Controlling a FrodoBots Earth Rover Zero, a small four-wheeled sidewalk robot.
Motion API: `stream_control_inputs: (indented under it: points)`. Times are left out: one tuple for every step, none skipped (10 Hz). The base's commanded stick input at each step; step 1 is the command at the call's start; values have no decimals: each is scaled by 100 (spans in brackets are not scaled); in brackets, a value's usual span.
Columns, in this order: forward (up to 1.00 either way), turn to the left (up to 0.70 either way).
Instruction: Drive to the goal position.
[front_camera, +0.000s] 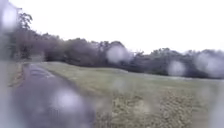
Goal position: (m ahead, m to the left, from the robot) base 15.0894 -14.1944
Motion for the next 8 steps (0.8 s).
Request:
stream_control_inputs:
  points:
    - [85, 0]
    - [85, 0]
    - [85, 0]
    - [85, 0]
    - [85, 0]
    - [85, -1]
    - [85, -3]
    - [85, -4]
